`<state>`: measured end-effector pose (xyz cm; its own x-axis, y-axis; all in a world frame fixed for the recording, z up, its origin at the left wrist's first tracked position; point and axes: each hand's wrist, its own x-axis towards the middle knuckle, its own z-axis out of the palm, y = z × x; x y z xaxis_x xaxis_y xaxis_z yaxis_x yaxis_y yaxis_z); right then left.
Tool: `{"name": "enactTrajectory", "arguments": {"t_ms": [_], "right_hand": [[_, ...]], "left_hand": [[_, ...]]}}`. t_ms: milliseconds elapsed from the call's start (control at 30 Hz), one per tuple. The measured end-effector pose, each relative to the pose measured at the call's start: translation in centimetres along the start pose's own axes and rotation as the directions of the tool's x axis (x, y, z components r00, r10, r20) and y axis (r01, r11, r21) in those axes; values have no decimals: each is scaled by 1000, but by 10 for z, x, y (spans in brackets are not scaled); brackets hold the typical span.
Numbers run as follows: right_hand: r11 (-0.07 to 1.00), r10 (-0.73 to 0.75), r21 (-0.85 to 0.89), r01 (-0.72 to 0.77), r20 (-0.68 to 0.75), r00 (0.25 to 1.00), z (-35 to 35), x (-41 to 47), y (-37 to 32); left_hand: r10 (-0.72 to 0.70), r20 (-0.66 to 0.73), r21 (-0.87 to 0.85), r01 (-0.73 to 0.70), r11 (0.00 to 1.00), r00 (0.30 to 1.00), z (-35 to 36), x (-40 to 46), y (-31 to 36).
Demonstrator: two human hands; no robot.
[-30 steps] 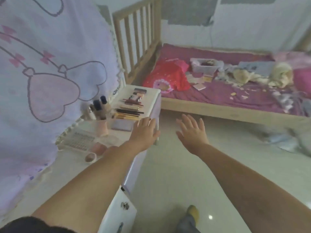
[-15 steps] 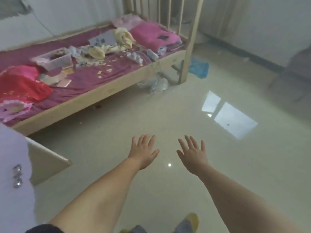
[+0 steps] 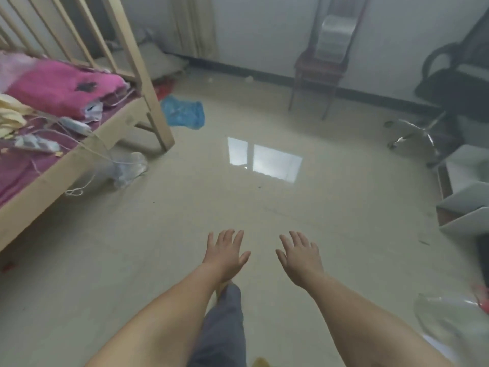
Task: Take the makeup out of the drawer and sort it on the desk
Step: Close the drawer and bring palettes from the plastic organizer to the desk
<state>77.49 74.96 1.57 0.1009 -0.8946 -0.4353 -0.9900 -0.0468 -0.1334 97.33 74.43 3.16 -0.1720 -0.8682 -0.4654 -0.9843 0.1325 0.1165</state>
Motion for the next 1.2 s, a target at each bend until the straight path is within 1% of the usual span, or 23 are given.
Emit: {"name": "enactTrajectory", "arguments": {"t_ms": [200, 367, 533, 667, 800, 1000, 1200], "right_hand": [[992, 129, 4, -128, -50, 990, -53, 106, 59], [976, 217, 19, -216, -79, 973, -119, 205, 85], [965, 261, 18, -261, -26, 965, -166, 284, 110], [961, 276, 35, -275, -14, 961, -202, 358, 145], [962, 273, 41, -272, -48, 961, -247, 450, 201], [969, 243, -27, -246, -85, 966, -348, 581, 303], [980, 197, -30, -199, -51, 979, -409, 697, 352]], "left_hand": [[117, -12, 54, -116, 992, 993, -54, 142, 23], [254, -27, 123, -249, 961, 967, -131, 267, 35], [291, 8, 114, -290, 950, 957, -181, 360, 46], [311, 24, 141, -312, 940, 950, -216, 443, 64], [300, 20, 155, -300, 941, 954, -255, 543, 95], [258, -29, 109, -253, 961, 966, -334, 680, 159], [208, -13, 73, -207, 976, 978, -398, 801, 188]]}}
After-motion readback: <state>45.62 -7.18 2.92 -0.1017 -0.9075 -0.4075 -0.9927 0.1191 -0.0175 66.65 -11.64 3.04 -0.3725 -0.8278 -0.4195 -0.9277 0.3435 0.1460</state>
